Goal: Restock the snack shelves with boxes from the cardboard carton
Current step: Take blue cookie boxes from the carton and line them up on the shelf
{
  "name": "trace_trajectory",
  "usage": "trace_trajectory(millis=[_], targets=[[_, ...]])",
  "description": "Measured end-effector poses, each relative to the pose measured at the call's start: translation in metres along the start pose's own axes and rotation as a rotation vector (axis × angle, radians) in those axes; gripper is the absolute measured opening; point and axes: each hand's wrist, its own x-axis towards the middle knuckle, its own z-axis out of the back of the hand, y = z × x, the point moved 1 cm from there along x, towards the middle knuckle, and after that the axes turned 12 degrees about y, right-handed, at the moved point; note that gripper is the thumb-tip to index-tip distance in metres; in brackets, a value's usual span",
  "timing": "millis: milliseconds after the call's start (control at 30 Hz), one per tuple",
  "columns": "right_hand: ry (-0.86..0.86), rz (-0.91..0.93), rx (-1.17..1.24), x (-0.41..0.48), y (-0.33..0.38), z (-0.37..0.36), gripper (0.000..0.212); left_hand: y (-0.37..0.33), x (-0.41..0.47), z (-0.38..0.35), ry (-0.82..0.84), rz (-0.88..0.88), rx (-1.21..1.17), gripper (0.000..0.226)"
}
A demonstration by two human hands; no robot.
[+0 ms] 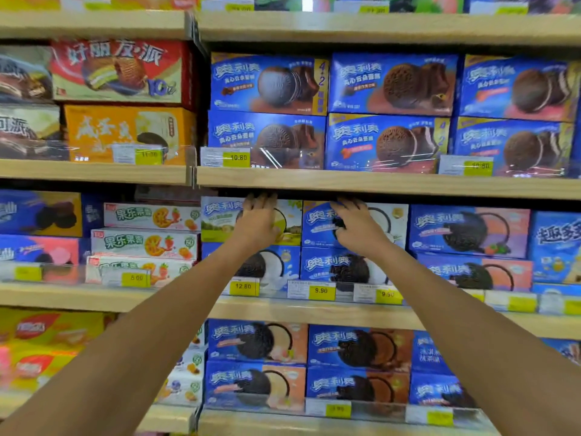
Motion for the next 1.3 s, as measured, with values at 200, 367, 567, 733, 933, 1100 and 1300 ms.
trace_trajectory(millis=[200,367,567,733,933,1100,1300], targets=[[0.108,0.002,0.111,-0.001,-0.002,0.003,0.066,0.001,-0.003,0.003,0.066,-0.025,0.016,0.074],[0.103,0.002,0.352,-0.004,0.001,0.006,0.053,-0.004,-0.015,0.009,0.117,-0.034,-0.085,0.070],[-0.058,-0.015,0.456,-0.019,0.015,0.000,0.042,-0.008,-0.041,0.011,0.141,-0.047,-0.335,0.061],[-0.160,-0.030,0.698,-0.048,0.039,-0.025,0.030,-0.009,-0.077,0.000,0.041,0.019,-0.695,0.046],[-0.142,-0.066,0.987,-0.096,0.073,-0.071,0.019,0.001,-0.131,-0.022,-0.026,0.089,-0.952,0.035],[-0.011,-0.123,1.003,-0.132,0.094,-0.132,0.031,0.022,-0.187,-0.052,0.008,0.150,-0.961,0.030],[0.311,-0.068,0.929,-0.160,0.124,-0.221,0.034,0.057,-0.254,-0.113,0.053,0.335,-0.972,0.029]])
